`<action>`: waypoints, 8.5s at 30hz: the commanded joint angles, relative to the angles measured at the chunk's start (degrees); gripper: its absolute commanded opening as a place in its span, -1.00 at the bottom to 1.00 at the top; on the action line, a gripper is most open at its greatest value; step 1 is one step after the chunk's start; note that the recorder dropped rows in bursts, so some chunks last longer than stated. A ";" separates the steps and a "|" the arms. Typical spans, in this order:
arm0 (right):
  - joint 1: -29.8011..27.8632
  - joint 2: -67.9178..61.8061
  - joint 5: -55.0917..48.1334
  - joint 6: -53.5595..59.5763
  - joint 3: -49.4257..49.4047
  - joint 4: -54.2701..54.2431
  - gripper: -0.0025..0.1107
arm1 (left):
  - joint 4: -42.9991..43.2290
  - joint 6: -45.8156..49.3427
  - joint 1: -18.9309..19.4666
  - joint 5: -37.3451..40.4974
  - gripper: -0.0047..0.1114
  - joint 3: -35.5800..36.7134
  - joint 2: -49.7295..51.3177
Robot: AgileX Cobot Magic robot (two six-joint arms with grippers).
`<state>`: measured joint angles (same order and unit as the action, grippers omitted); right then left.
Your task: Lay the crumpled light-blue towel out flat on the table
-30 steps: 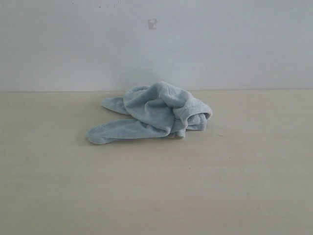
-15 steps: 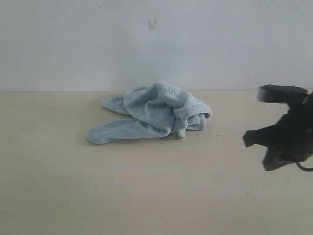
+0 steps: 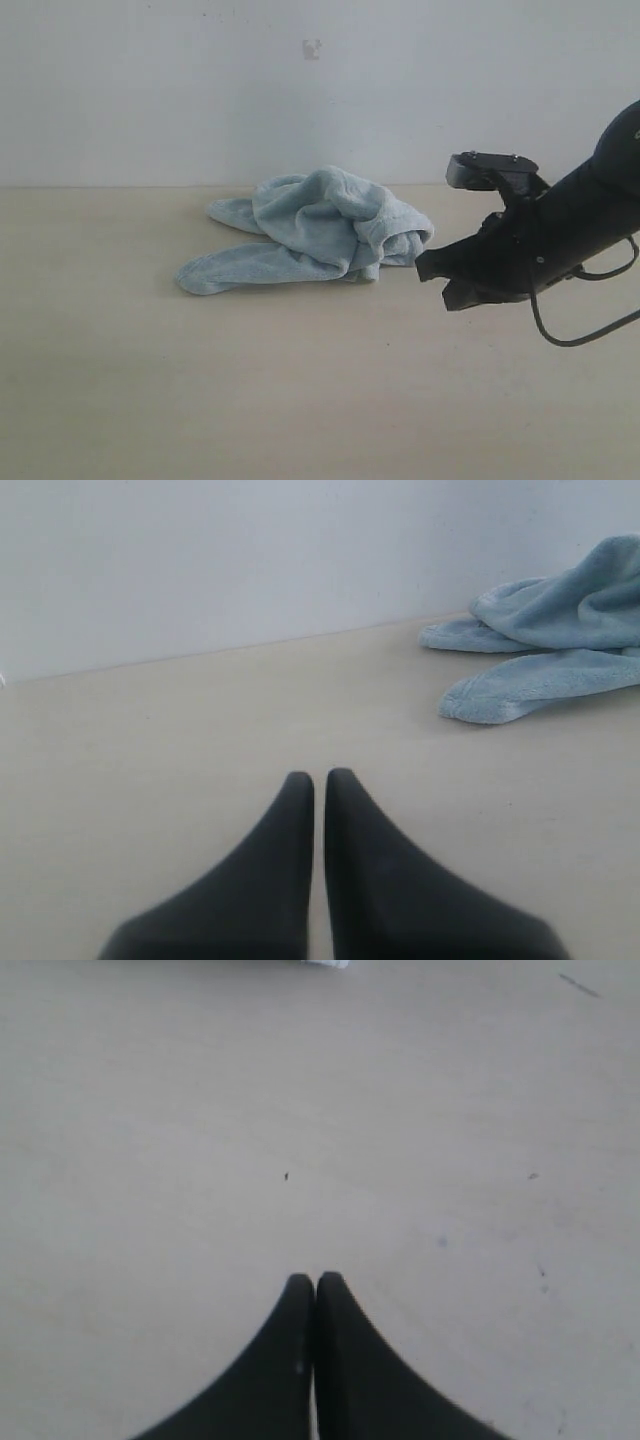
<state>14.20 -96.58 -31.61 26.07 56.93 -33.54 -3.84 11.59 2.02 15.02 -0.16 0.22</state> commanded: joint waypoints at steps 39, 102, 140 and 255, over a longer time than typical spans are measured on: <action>0.32 -2.25 13.54 13.71 1.60 -9.59 -0.43 | 0.05 0.03 0.16 -0.38 -0.85 0.16 -0.22; 1.05 2.67 -18.27 -11.46 16.47 33.54 -0.93 | 0.05 0.03 0.16 -0.38 -0.85 0.16 -0.22; 0.48 9.45 -20.29 9.82 12.62 -9.45 0.12 | 0.05 0.03 0.16 -0.42 -0.85 0.16 -0.22; 29.74 -20.50 -12.61 -10.22 14.61 32.96 -0.94 | 0.05 0.03 0.16 -0.42 -0.85 0.16 -0.22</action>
<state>44.18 -116.67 -43.33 16.77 71.38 -3.44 -3.84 11.59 2.02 15.02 -0.16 0.22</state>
